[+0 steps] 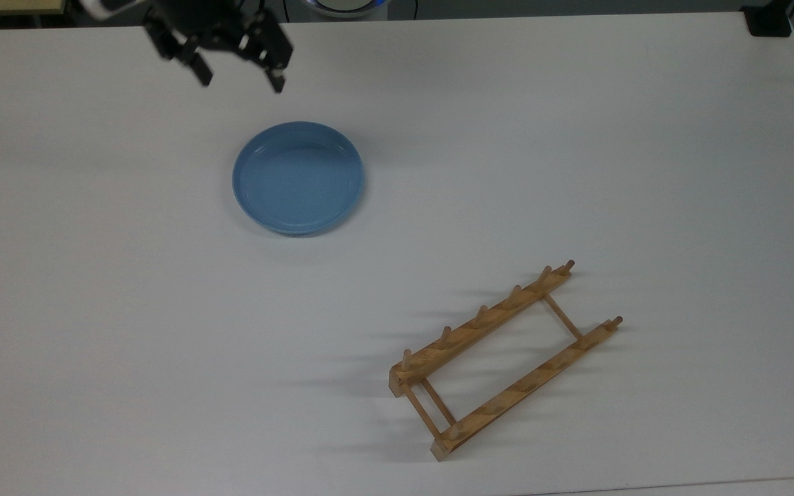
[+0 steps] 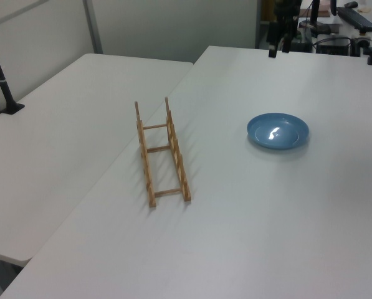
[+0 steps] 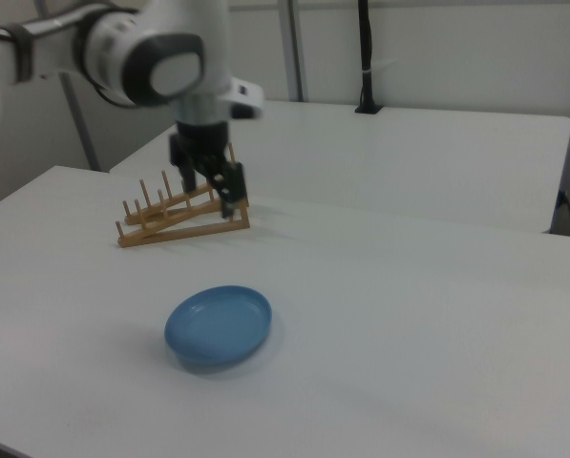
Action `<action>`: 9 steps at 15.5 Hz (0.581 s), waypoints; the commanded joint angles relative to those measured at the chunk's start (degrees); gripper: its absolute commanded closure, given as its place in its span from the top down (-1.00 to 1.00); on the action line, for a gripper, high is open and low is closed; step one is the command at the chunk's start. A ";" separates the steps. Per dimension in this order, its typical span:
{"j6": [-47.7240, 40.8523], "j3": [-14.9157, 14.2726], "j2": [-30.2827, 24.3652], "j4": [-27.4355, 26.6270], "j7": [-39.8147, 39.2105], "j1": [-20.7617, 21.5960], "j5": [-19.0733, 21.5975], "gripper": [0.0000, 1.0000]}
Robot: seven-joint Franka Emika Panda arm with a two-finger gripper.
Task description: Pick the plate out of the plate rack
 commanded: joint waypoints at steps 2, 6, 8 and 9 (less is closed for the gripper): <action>-11.03 -6.13 -4.51 4.23 10.60 8.91 -1.08 1.00; -13.70 -11.08 -6.28 5.22 10.00 14.91 -3.52 1.00; -7.15 -10.90 -6.28 5.04 7.29 14.92 -6.52 1.00; -3.97 -10.90 -6.10 4.95 4.75 14.92 -7.13 1.00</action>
